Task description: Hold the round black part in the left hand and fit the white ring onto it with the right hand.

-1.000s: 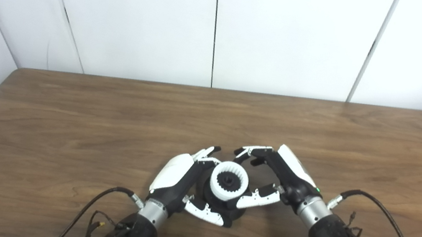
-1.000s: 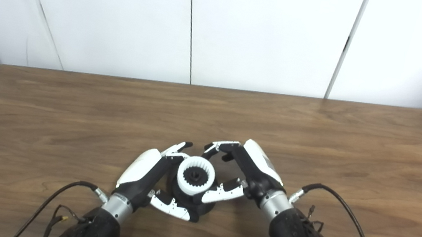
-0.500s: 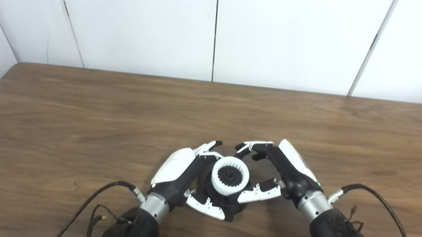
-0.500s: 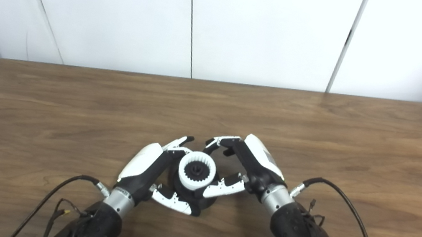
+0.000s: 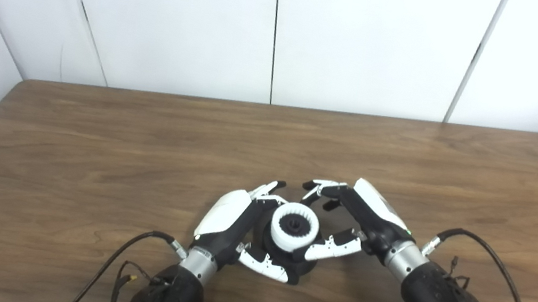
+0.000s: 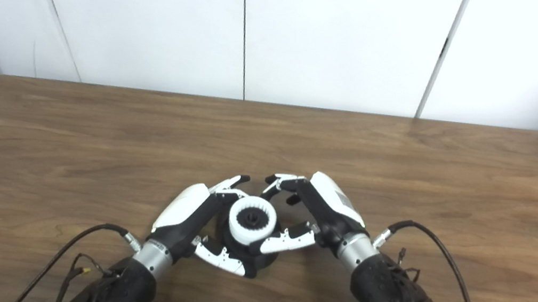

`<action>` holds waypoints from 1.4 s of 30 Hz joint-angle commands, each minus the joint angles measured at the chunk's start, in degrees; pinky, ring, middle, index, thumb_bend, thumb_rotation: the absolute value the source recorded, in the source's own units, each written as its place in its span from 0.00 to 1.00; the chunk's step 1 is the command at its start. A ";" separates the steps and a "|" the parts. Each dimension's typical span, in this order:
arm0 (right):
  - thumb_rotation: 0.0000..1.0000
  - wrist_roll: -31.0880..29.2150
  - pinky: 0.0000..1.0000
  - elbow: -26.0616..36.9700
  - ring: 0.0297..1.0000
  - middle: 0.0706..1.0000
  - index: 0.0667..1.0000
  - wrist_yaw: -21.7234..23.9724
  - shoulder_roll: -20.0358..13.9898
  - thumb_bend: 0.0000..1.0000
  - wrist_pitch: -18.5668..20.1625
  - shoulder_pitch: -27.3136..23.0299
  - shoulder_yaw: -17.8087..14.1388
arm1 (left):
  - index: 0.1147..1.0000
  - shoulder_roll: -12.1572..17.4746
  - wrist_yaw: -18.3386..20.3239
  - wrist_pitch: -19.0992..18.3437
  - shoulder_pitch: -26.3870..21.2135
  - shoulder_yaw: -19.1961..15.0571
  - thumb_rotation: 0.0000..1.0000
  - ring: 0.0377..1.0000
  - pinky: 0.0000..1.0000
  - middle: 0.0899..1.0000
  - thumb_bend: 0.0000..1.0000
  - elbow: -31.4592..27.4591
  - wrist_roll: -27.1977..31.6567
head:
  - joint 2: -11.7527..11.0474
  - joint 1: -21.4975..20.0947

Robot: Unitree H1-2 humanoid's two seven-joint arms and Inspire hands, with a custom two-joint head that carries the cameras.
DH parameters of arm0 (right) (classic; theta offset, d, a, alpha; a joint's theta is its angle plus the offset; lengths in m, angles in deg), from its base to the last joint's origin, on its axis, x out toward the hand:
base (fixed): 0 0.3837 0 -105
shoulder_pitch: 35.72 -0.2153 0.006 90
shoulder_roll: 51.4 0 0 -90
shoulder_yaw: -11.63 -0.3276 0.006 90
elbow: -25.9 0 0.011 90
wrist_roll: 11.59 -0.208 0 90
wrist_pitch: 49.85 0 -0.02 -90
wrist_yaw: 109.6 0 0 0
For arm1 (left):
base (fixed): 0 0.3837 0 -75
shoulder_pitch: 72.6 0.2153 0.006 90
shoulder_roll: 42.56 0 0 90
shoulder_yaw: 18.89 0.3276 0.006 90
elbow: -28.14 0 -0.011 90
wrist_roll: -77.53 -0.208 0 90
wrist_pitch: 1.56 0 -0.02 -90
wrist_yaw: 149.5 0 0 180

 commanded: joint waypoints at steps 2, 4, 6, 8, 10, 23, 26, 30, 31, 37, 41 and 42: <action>0.38 -0.19 0.72 2.35 0.85 0.87 0.75 0.80 -0.19 0.90 -0.38 -1.88 -0.03 | 0.55 0.43 1.31 -0.62 -0.12 0.29 0.25 0.97 0.92 0.97 0.99 -0.04 0.15 | 0.06 0.08; 0.38 -0.33 0.72 2.35 0.85 0.87 0.76 1.02 -0.19 0.90 -0.53 -1.84 -0.16 | 0.55 0.45 1.48 -0.82 -0.17 0.29 0.25 0.97 0.92 0.97 0.98 -0.11 0.11 | 0.06 0.16; 0.39 -0.41 0.73 2.40 0.85 0.88 0.76 1.23 -0.20 0.90 -0.57 -1.85 -0.22 | 0.55 0.47 1.51 -0.89 -0.20 0.28 0.25 0.97 0.92 0.97 0.98 -0.12 0.07 | 0.06 0.16; 0.39 -0.69 0.73 2.42 0.85 0.88 0.76 1.34 -0.15 0.90 -0.65 -1.88 -0.36 | 0.55 0.48 1.31 -0.66 -0.28 0.26 0.25 0.97 0.92 0.97 0.99 0.10 0.02 | 0.06 0.08; 0.38 -1.06 0.73 2.38 0.85 0.88 0.77 1.46 -0.08 0.91 -0.63 -1.93 -0.52 | 0.55 0.48 1.24 -0.59 -0.34 0.23 0.25 0.96 0.91 0.96 0.99 0.24 0.04 | 0.08 0.06; 0.42 -2.08 0.73 2.01 0.86 0.89 0.88 2.34 -0.71 0.97 -1.22 -2.28 -0.71 | 0.55 0.73 1.37 -0.66 -0.15 0.18 0.25 0.97 0.92 0.97 0.98 -0.09 -0.05 | -0.96 -0.71; 0.41 -2.84 0.73 2.06 0.87 0.89 0.90 2.47 -0.73 0.97 -1.37 -2.15 -1.21 | 0.55 0.73 1.26 -0.62 0.10 0.21 0.24 0.96 0.92 0.96 0.98 -0.36 -0.16 | -1.43 -0.67; 0.35 -5.01 0.72 1.86 0.86 0.88 0.89 1.87 -0.60 0.92 -2.37 -1.51 -2.56 | 0.55 0.60 1.07 -0.65 0.34 0.31 0.23 0.96 0.93 0.96 0.98 -0.33 -0.32 | -1.94 -0.41; 0.34 -5.60 0.71 1.65 0.86 0.89 0.89 1.42 -0.54 0.90 -2.91 -1.26 -3.03 | 0.55 0.58 1.03 -0.59 0.35 0.32 0.23 0.96 0.93 0.96 0.99 -0.23 -0.31 | -1.95 -0.32; 0.29 -6.79 0.73 1.67 0.85 0.88 0.87 -1.47 0.09 0.85 -3.98 -0.06 -5.56 | 0.55 0.85 1.13 -0.29 0.37 0.29 0.24 0.97 0.93 0.97 0.98 -0.20 -0.09 | -1.89 -0.43; 0.31 -7.63 0.74 1.47 0.85 0.87 0.87 -3.04 0.38 0.84 -4.44 0.36 -7.21 | 0.55 0.87 1.16 -0.64 0.41 0.16 0.24 0.96 0.92 0.96 0.99 -0.48 -0.22 | -1.71 -0.92; 0.33 -7.85 0.75 1.43 0.85 0.88 0.87 -3.20 0.33 0.83 -4.55 0.36 -7.54 | 0.55 0.85 1.23 -0.71 0.42 0.12 0.23 0.96 0.93 0.96 0.99 -0.52 -0.13 | -1.71 -0.92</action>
